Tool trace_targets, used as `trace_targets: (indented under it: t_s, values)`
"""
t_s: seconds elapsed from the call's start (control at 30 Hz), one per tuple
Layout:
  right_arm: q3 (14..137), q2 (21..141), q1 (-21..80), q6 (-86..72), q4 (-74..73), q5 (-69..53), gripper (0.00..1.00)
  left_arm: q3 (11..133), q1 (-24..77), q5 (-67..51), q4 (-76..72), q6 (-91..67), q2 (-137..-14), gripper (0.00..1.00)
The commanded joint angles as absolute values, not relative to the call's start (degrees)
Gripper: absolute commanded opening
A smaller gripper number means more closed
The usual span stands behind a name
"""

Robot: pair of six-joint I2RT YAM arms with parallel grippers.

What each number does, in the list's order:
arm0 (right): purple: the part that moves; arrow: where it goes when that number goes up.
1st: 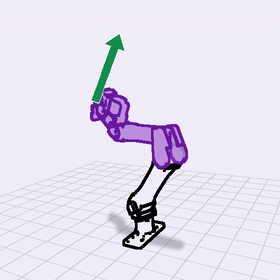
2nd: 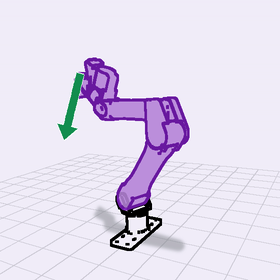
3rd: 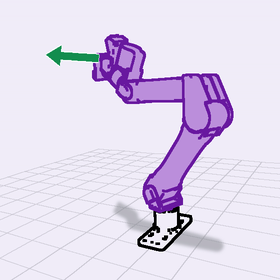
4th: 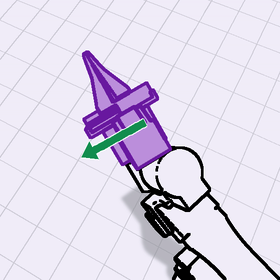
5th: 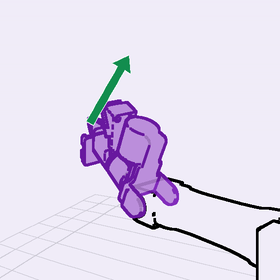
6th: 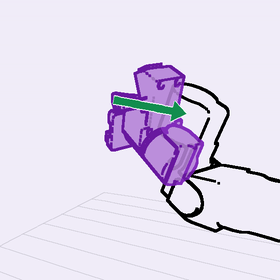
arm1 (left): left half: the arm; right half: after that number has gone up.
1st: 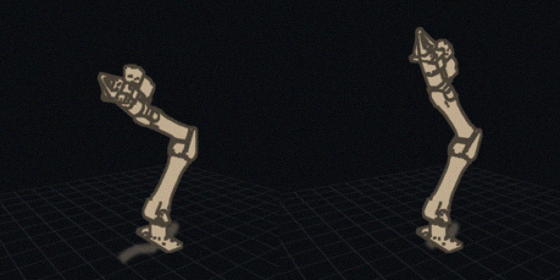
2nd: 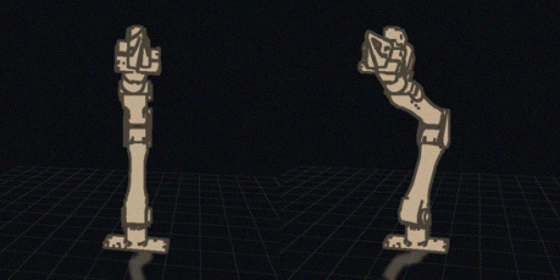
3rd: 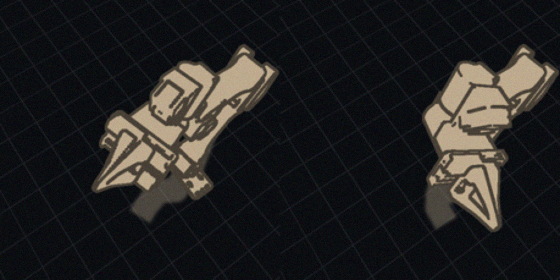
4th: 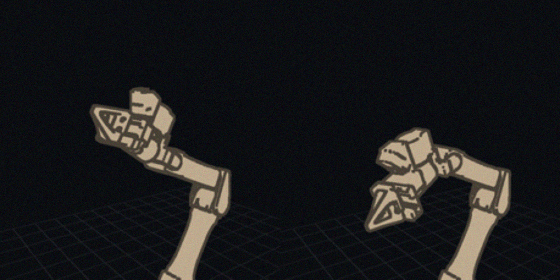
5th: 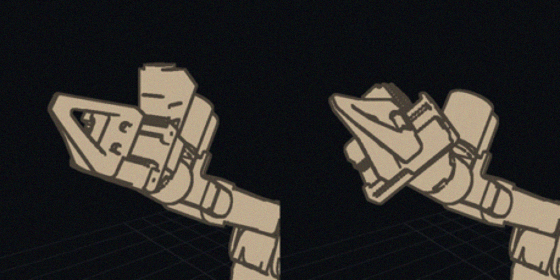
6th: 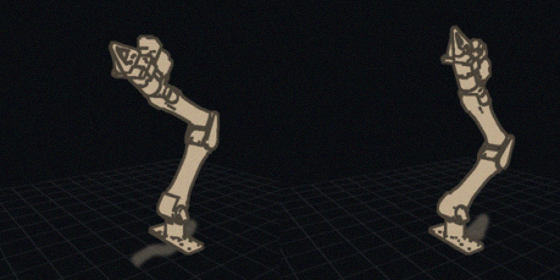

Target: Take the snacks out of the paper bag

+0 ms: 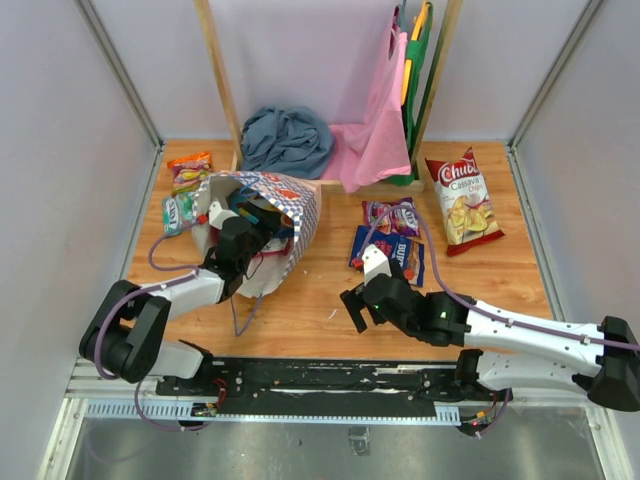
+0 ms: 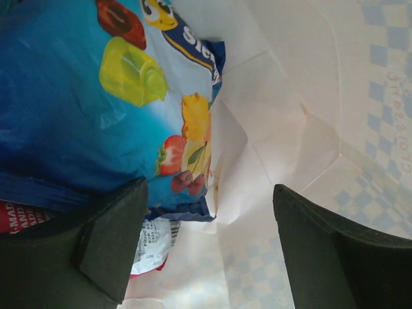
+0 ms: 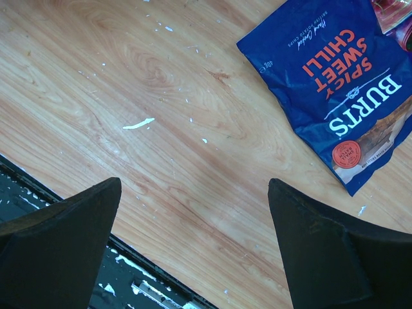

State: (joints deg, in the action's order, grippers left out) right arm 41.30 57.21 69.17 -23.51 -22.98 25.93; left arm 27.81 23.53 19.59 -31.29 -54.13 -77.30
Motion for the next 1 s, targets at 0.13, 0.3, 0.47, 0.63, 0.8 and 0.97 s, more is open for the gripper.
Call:
trace_targets:
  t_s: [0.13, 0.3, 0.47, 0.63, 0.8, 0.97]
  values:
    - [40.28, 55.84, 68.29, -22.80, -23.27, 27.15, 0.98, 28.66, 22.87, 20.02, -26.02, -61.35, -76.70, 0.81]
    - [39.86, 56.59, 68.29, -22.66, -22.31, 26.90, 0.98, 28.89, 22.95, 19.10, -20.03, -63.18, -71.20, 0.81]
    - [40.34, 58.01, 68.28, -22.50, -21.17, 26.19, 0.98, 27.19, 23.01, 19.28, -14.88, -65.21, -67.27, 0.81]
    - [40.37, 57.97, 68.28, -22.56, -21.13, 26.11, 0.98, 25.31, 23.01, 20.48, -14.85, -65.53, -66.40, 0.81]
    - [39.93, 56.73, 68.28, -22.67, -21.62, 26.42, 0.98, 26.76, 22.94, 21.28, -14.36, -65.64, -69.29, 0.79]
    - [39.77, 56.54, 68.29, -22.84, -21.75, 26.72, 0.98, 26.98, 22.95, 21.77, -16.96, -65.84, -72.23, 0.69]
